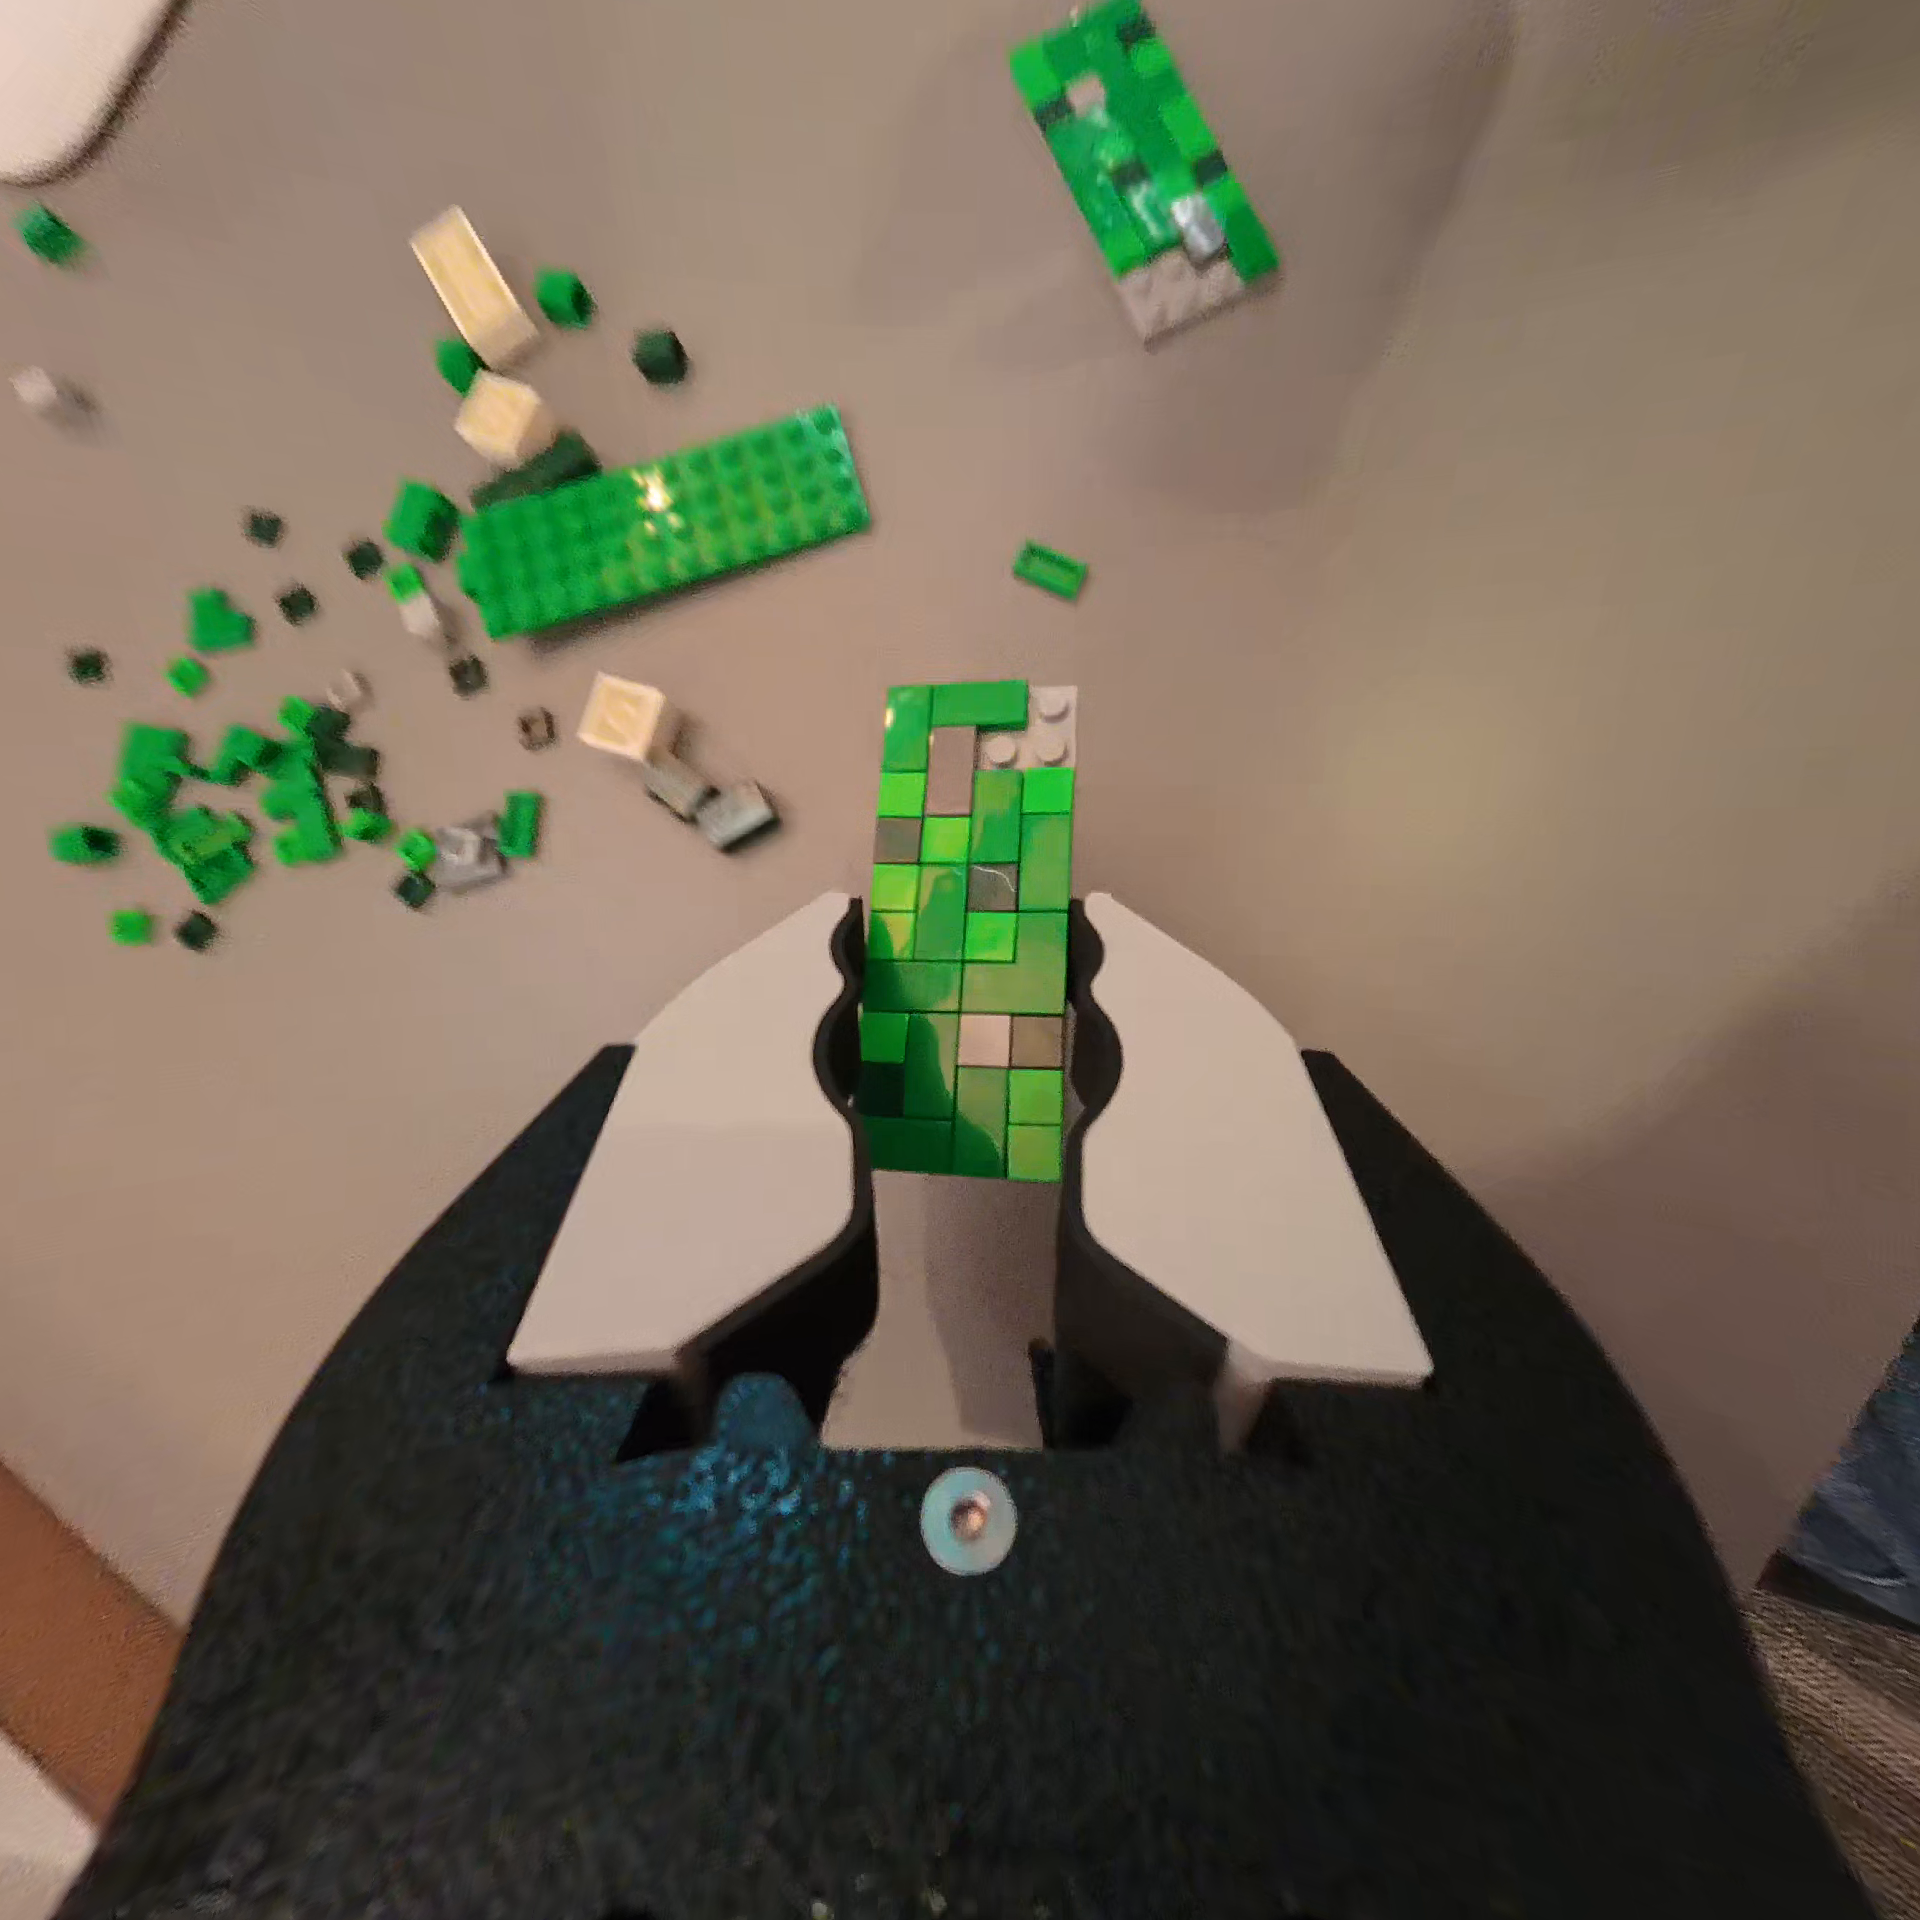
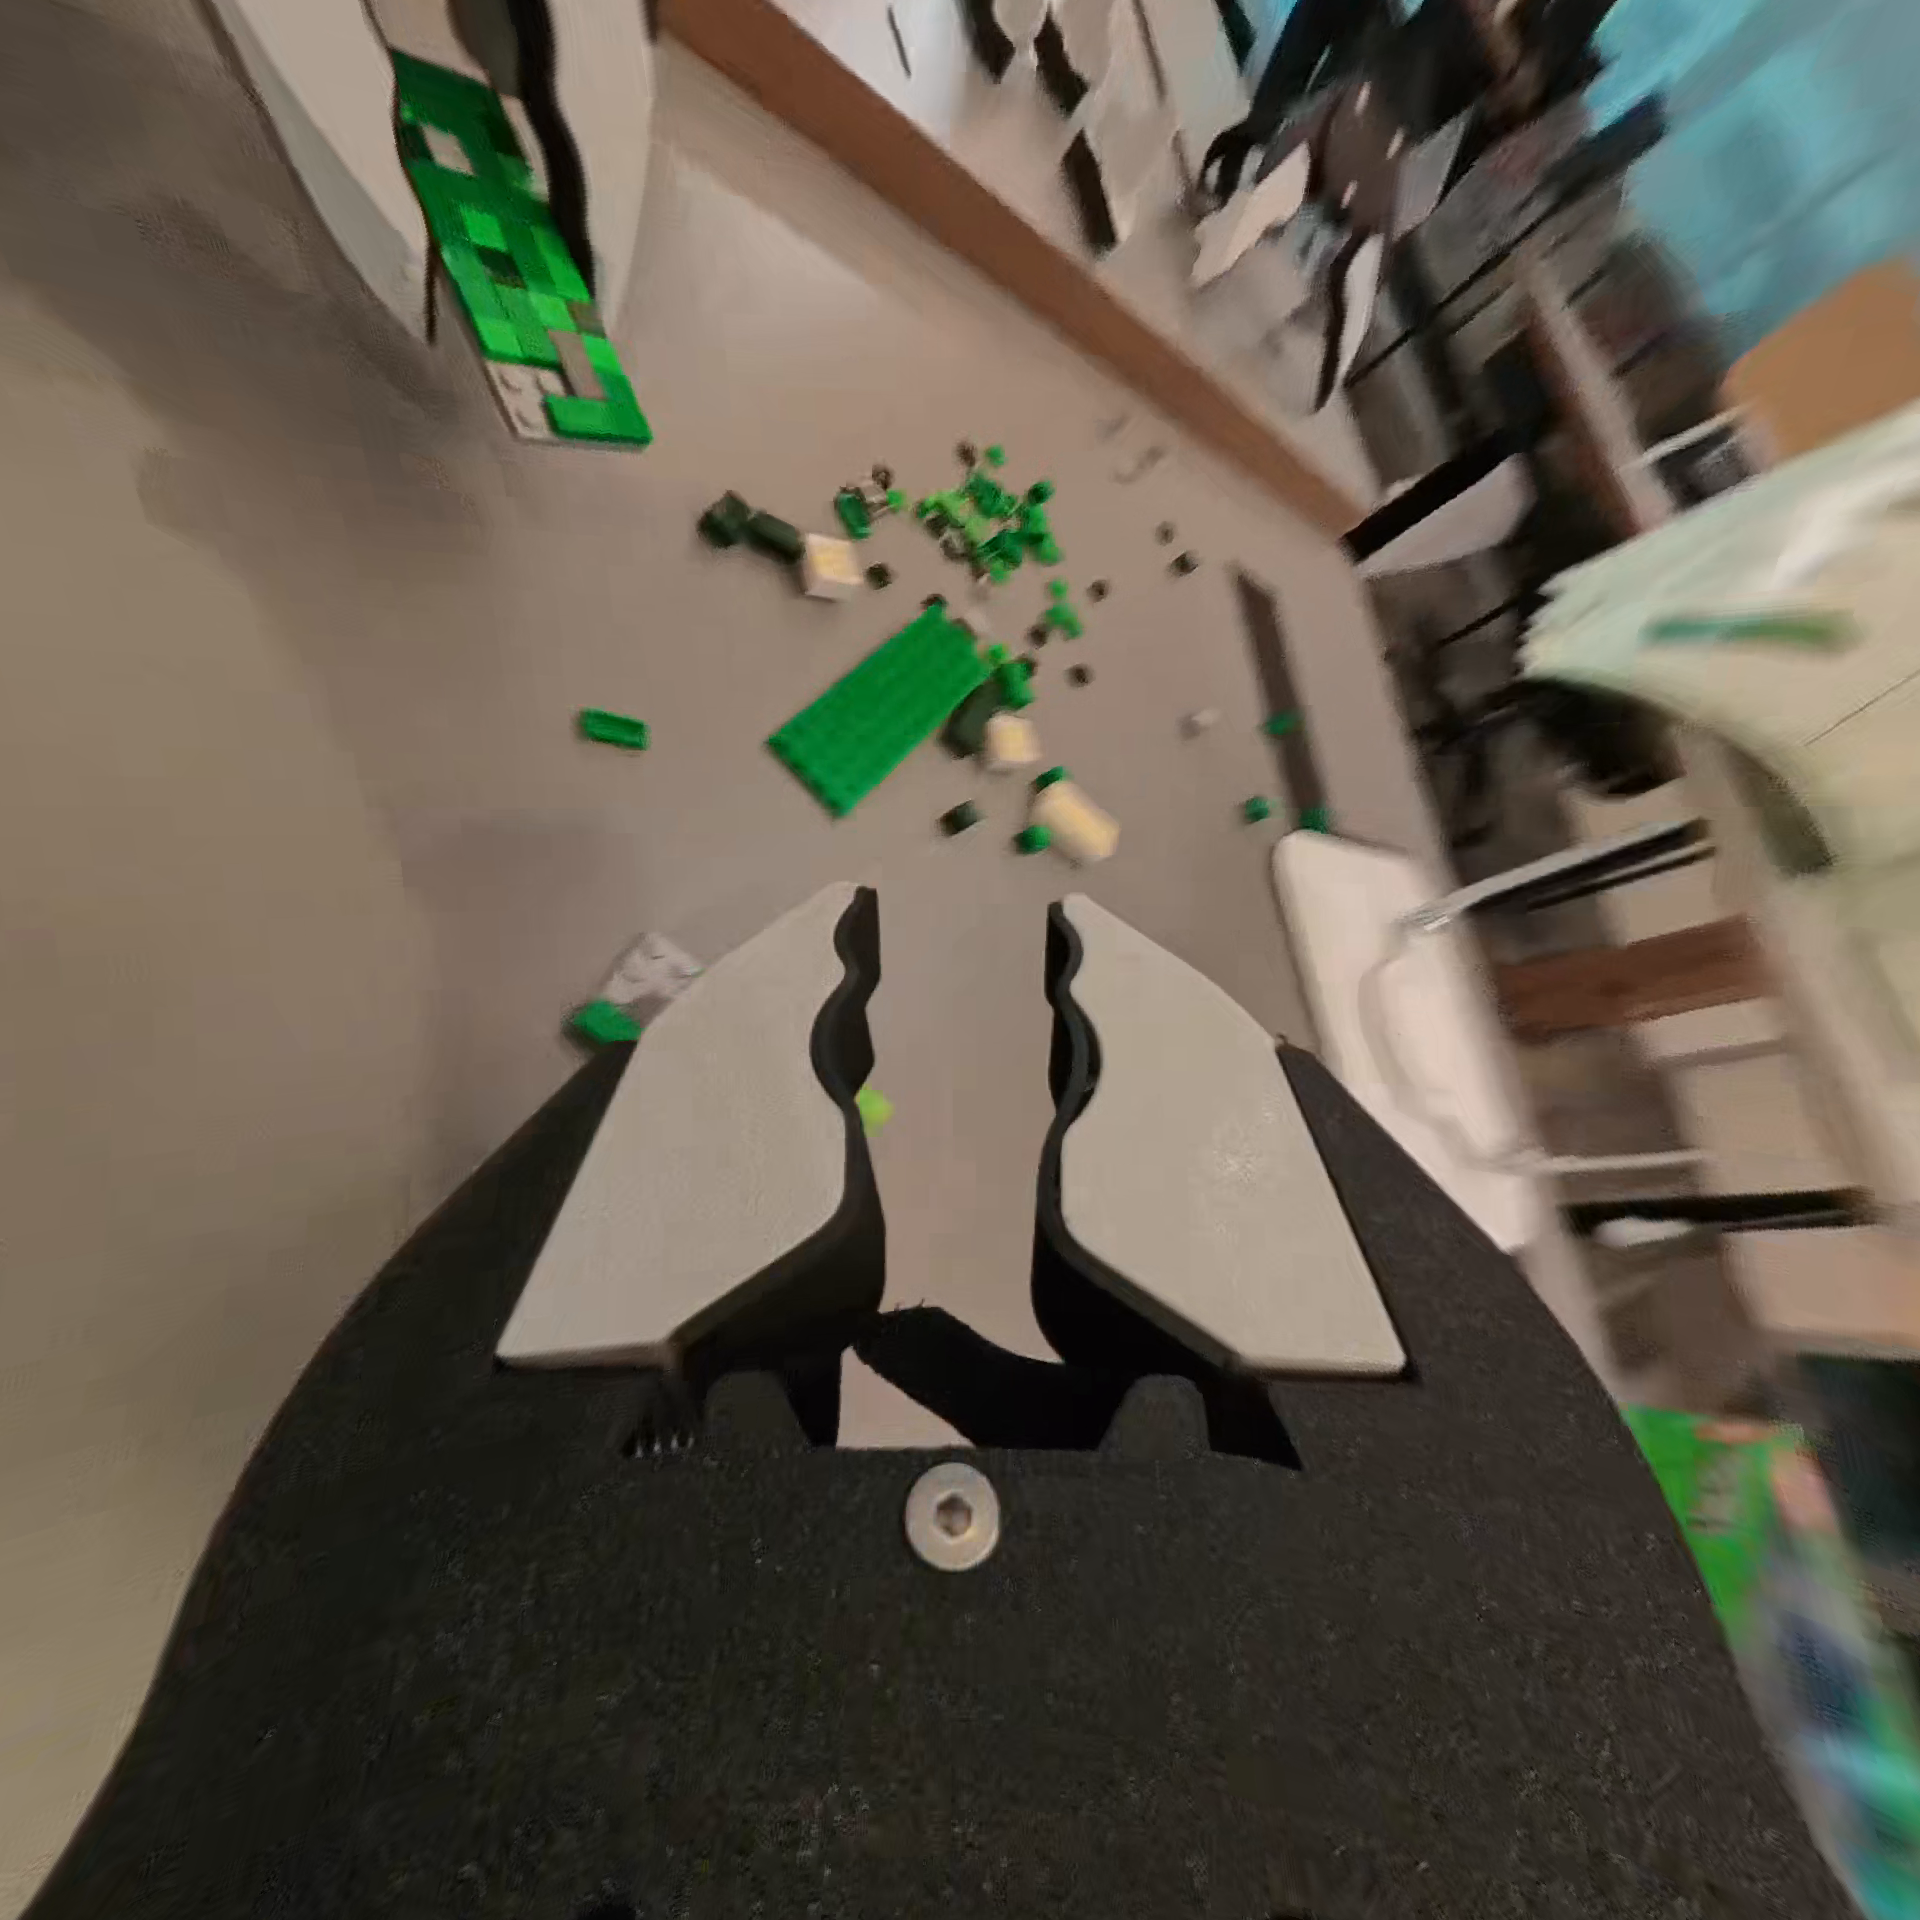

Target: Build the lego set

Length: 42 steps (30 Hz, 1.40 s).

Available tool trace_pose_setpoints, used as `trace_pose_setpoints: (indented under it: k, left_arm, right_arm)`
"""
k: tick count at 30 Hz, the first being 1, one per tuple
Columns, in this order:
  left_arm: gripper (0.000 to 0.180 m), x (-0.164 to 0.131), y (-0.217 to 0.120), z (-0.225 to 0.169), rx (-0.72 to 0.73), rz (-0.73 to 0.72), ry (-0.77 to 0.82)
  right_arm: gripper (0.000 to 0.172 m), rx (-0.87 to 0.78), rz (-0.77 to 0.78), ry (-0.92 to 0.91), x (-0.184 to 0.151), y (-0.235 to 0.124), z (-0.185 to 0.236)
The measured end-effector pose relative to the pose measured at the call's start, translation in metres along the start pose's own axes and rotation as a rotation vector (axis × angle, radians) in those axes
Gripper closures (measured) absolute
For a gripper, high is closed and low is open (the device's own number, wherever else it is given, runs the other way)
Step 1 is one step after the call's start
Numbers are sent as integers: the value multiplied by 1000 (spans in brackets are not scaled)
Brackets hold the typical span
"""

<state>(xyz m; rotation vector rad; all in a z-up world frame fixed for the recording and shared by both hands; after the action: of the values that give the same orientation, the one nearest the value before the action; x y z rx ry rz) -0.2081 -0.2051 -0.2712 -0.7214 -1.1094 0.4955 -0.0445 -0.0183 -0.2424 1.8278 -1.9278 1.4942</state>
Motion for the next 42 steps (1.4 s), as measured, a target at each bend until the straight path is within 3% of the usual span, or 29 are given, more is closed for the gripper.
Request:
trace_pose_setpoints:
  k: [4, 8, 10, 13, 16, 20, 23, 27, 33, 37, 40, 42]
  left_arm:
    - [144, -19, 8, -18, 5, 95, -28]
    - [143, -21, 13, -25, -30, 68, -85]
    - [110, -22, 14, -26, -17, 82, -122]
    - [95, -16, 7, -25, 39, 39, -121]
    - [113, 9, 3, -35, -15, -58, 8]
    - [125, 37, 29, -38, -73, 52, 285]
    - [134, 48, 48, -29, -141, 117, 381]
    - [141, 56, 62, -23, -271, 179, 417]
    - [149, 62, 74, -22, -317, 200, 446]
    - [165, 64, 78, -23, -358, 217, 430]
    - [165, 64, 78, -21, -358, 217, 371]
    - [165, 66, 77, -16, -273, 164, 292]
  right_arm:
    - [145, 132, -34, 243, -21, 6, 17]
    - [146, 116, -64, 293, -31, 11, 30]
    - [146, 112, -49, 296, -33, 12, 33]
    - [145, 68, -84, 314, -34, 8, 31]
    - [146, 7, -176, 341, -35, 3, 29]
    - [147, -35, -243, 345, -40, 0, 29]
    - [149, -70, -263, 341, -45, 0, 28]
    - [149, -41, -269, 362, -45, 0, 29]
    - [150, -27, -277, 373, -46, 0, 28]
    - [150, -21, -287, 382, -46, -1, 27]
    - [149, -43, -304, 352, -46, -3, 27]
    - [142, -136, -332, 284, -40, -8, 26]
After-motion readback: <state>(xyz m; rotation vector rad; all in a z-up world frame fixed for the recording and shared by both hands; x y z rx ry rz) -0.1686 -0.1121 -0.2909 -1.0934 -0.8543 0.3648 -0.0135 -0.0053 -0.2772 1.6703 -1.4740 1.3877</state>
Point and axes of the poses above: each gripper's, where its closed fingertips meet, y out along the fingers, x out of its top, z = x × y across the jaws, the point moved 7 cm from there along -y, back along the fingers, and after that the axes turned 9 degrees about x, right-handed, at the moved point
